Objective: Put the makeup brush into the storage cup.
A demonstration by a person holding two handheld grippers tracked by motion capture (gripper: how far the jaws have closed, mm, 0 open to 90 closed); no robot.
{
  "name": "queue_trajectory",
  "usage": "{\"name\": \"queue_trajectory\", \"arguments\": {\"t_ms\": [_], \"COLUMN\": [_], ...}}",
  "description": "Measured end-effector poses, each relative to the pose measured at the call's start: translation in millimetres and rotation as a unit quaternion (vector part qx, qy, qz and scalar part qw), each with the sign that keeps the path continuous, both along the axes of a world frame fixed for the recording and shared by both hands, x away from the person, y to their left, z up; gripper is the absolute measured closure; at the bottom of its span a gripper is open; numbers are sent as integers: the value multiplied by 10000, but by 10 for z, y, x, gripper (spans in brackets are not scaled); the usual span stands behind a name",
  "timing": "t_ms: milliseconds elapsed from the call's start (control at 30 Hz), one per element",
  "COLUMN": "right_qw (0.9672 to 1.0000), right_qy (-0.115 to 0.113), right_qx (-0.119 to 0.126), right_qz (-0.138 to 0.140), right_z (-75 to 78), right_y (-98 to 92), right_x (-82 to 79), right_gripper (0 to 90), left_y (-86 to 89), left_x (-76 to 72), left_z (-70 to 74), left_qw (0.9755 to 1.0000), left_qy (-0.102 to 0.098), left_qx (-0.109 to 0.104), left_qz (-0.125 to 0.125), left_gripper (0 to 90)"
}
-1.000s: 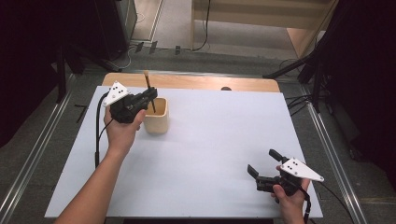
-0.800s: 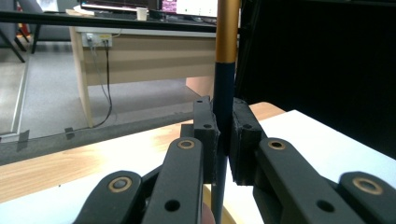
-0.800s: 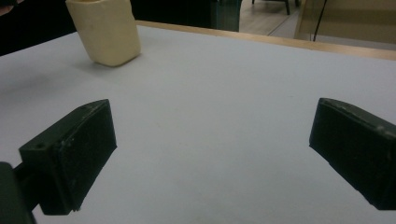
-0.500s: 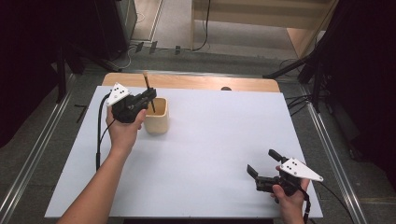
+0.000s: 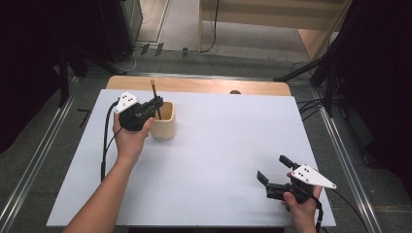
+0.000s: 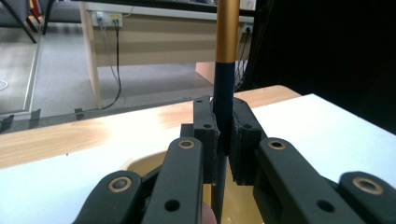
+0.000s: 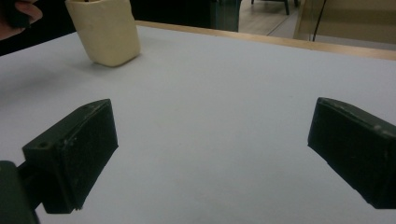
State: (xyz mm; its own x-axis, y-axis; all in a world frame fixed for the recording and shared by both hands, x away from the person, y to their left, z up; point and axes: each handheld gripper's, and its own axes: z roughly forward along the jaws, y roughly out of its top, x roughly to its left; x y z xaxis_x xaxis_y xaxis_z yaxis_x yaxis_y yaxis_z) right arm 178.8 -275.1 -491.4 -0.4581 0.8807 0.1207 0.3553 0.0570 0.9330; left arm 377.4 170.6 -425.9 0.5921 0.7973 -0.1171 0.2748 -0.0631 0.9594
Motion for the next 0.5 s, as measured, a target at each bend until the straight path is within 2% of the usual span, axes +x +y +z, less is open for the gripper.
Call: {"name": "queue_trajectory", "arguments": {"t_ms": [500], "right_qw": [10000], "right_qy": [10], "right_qx": [-20], "right_qz": [-13], "right_z": [-7], "right_y": [4], "right_x": [6], "right_gripper": [24], "left_y": [34], "left_x": [-9], "left_z": [-167], "left_qw": [9997], "left_qy": [183], "left_qx": [147], "left_qz": [92], "left_gripper": [838]}}
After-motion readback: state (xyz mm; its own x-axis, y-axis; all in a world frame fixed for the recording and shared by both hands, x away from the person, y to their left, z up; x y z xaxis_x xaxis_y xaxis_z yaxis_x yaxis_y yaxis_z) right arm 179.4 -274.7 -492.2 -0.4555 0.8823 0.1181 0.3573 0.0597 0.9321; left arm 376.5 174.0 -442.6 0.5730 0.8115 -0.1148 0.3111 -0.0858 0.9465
